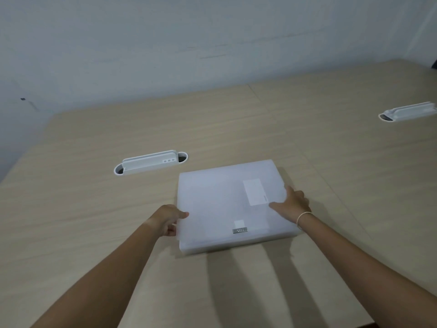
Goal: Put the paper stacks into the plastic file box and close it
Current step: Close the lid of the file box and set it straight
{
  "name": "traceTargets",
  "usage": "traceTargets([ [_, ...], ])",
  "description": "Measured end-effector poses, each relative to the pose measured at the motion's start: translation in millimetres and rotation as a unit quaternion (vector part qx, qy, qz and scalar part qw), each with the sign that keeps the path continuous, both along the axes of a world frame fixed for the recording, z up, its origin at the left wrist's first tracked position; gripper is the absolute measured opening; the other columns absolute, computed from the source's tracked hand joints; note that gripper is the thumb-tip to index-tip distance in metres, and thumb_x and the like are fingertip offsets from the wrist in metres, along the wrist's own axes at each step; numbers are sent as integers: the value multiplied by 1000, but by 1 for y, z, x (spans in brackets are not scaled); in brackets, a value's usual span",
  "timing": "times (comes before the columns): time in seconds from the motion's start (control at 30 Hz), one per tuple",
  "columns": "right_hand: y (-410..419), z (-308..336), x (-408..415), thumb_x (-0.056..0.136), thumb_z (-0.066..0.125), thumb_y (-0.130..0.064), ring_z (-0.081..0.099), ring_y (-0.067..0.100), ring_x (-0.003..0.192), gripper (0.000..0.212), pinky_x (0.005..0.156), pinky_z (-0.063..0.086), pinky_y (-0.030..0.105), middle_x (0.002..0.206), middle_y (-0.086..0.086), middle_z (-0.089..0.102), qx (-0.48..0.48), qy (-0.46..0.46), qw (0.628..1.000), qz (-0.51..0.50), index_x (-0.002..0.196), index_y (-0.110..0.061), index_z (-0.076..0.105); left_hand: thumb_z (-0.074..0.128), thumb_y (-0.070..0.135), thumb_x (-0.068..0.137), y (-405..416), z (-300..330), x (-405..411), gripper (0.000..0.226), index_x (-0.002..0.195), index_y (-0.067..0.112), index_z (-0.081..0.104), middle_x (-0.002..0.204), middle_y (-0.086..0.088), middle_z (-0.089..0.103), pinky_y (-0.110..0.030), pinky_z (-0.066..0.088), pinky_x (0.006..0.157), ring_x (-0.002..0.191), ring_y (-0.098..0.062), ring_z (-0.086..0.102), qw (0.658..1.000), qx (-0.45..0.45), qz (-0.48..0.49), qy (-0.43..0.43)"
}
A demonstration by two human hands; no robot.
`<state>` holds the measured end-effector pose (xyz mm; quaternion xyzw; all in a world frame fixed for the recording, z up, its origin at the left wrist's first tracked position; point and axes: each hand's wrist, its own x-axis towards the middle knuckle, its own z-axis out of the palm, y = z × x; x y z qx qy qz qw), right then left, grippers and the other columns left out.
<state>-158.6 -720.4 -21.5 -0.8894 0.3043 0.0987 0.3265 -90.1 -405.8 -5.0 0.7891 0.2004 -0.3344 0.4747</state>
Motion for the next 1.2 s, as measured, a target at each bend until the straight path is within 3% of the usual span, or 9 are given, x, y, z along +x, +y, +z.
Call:
traceTargets([
  [0.17, 35, -6, -2, 69, 58, -67, -7, 32, 146, 107, 115, 7, 50, 158, 5, -14, -80, 28, 991, 106, 147, -33, -7, 63, 10, 87, -1, -7, 0, 14, 80, 9, 51, 81, -9, 59, -32, 47, 53, 63, -24, 57, 1000, 4, 3, -14],
  [0.27, 57, -17, -4, 63, 57, -75, -21, 32, 143, 117, 115, -6, 53, 156, 4, -25, -72, 45, 985, 152, 146, -34, -14, 65, 11, 86, -1, -13, 1, 11, 88, 7, 54, 85, -9, 62, -33, 51, 59, 69, -24, 61, 1000, 6, -6, -14],
  [0.37, 66, -27, -6, 61, 57, -76, -25, 33, 142, 119, 113, -10, 55, 156, 4, -27, -84, 66, 980, 166, 146, -33, -14, 66, 17, 85, 2, -14, 5, 20, 98, 6, 56, 96, -11, 62, -35, 53, 71, 74, -26, 60, 999, 31, -41, -4],
  [0.6, 68, -26, 0, 64, 60, -72, -23, 35, 142, 117, 112, -9, 57, 156, 5, -27, -102, 98, 975, 170, 146, -32, -13, 66, 47, 79, 3, -1, 21, 36, 76, 12, 60, 81, 0, 57, -26, 42, 53, 65, -17, 55, 940, 249, -234, -12],
  [0.73, 66, -29, 0, 62, 59, -74, -23, 34, 142, 119, 113, -10, 56, 156, 4, -27, -100, 89, 976, 170, 146, -33, -14, 61, 50, 83, -3, 1, 21, 50, 105, 6, 60, 95, -7, 57, -26, 43, 56, 68, -18, 54, 903, 318, -287, -32],
  [0.87, 56, -30, 0, 61, 52, -80, -17, 30, 145, 117, 114, -7, 52, 158, 2, -19, -87, 35, 983, 159, 146, -35, -14, 63, 40, 85, 0, -3, 17, 58, 129, 8, 46, 123, -15, 57, -28, 51, 56, 69, -20, 61, 957, 199, -210, -6],
  [0.97, 33, -24, 2, 64, 51, -79, 1, 30, 146, 110, 115, 6, 50, 160, 4, -2, -95, -28, 994, 50, 148, -30, -2, 65, 30, 85, 4, -10, 13, 60, 137, 13, 41, 127, -15, 58, -32, 53, 66, 81, -25, 61, 987, 87, -137, -7],
  [1.1, 11, -17, 10, 66, 64, -66, 34, 35, 133, 108, 108, 29, 47, 150, 12, 29, 8, 13, 997, -70, 148, -22, 8, 64, 17, 85, 6, -14, 7, 57, 138, 16, 42, 125, -13, 62, -32, 52, 64, 78, -24, 62, 995, -25, -96, -6],
  [1.2, 16, -15, 15, 68, 68, -58, 37, 35, 131, 105, 107, 30, 47, 147, 12, 32, 35, 15, 996, -80, 148, -20, 10, 59, 10, 87, 7, -15, 7, 51, 135, 15, 45, 119, -11, 64, -31, 49, 60, 84, -24, 62, 996, -64, -53, -21],
])
